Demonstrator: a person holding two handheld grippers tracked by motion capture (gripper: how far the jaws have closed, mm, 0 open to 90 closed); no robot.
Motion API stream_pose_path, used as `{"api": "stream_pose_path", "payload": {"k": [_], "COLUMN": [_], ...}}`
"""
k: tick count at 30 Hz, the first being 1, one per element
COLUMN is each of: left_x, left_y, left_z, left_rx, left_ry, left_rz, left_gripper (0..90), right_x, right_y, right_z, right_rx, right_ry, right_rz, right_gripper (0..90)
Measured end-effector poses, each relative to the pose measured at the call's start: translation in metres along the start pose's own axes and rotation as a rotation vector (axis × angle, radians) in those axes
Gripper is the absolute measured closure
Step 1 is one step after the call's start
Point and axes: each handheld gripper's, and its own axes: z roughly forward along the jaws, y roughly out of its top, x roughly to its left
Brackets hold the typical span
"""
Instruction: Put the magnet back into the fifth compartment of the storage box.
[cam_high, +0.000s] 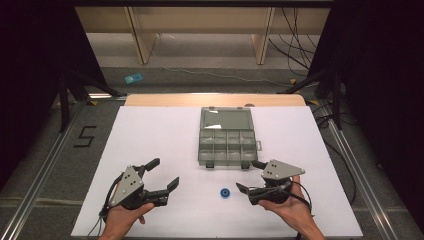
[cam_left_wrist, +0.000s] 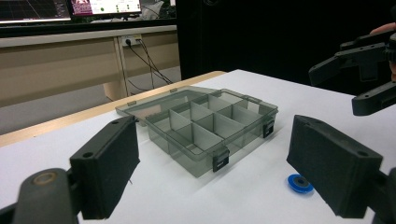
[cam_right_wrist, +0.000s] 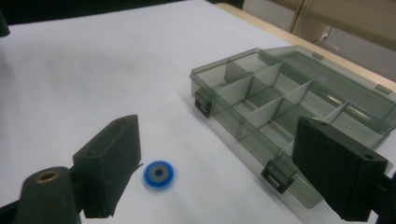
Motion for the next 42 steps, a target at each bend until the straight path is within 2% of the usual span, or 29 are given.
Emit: {"api": "stream_pose_path", "payload": {"k": [8, 13, 14, 15, 19, 20, 23, 24, 27, 30, 35, 39, 42], "left_x": [-0.001, -0.001, -0.001, -0.001, -0.002, -0.001, -0.001, -0.001, -0.001, -0.002, -0.002, -0.001, -0.001], "left_y": [0.0, 0.0, 0.0, 0.0, 0.0, 0.0, 0.0, 0.0, 0.0, 0.0, 0.0, 0.0, 0.0], "left_z": [0.0, 0.0, 0.0, 0.0, 0.0, 0.001, 0.0, 0.0, 0.0, 0.001, 0.001, 0.0, 0.001], "left_rx": [0.002, 0.002, 0.002, 0.002, 0.001, -0.009, 0.002, 0.002, 0.004, 0.004, 0.003, 0.003, 0.003], "left_ry": [0.001, 0.002, 0.002, 0.002, 0.0, -0.004, 0.001, 0.001, -0.001, -0.003, -0.004, -0.003, -0.004], "left_rz": [-0.003, -0.001, -0.001, -0.002, -0.001, -0.005, -0.001, -0.002, -0.001, 0.002, -0.001, -0.005, -0.004], "left_gripper": [16.0, 16.0, 16.0, 16.0, 16.0, 16.0, 16.0, 16.0, 16.0, 16.0, 16.0, 16.0, 16.0], "right_x": [0.002, 0.003, 0.003, 0.005, 0.005, 0.005, 0.008, 0.008, 0.014, 0.015, 0.017, 0.018, 0.019], "right_y": [0.009, 0.014, 0.014, 0.017, 0.019, 0.02, 0.022, 0.022, 0.024, 0.025, 0.03, 0.029, 0.028], "right_z": [0.015, 0.03, 0.03, 0.036, 0.044, 0.049, 0.058, 0.058, 0.069, 0.074, 0.087, 0.098, 0.102], "right_rx": [0.167, 0.289, 0.289, 0.34, 0.393, 0.43, 0.489, 0.489, 0.551, 0.573, 0.645, 0.687, 0.698], "right_ry": [0.085, 0.11, 0.11, 0.124, 0.141, 0.15, 0.194, 0.194, 0.211, 0.216, 0.25, 0.278, 0.278], "right_rz": [-0.056, -0.095, -0.095, -0.097, -0.121, -0.137, -0.178, -0.178, -0.199, -0.21, -0.237, -0.246, -0.253], "right_gripper": [19.3, 22.3, 22.3, 22.8, 24.0, 24.4, 24.7, 24.7, 26.0, 27.3, 33.9, 37.1, 39.1]}}
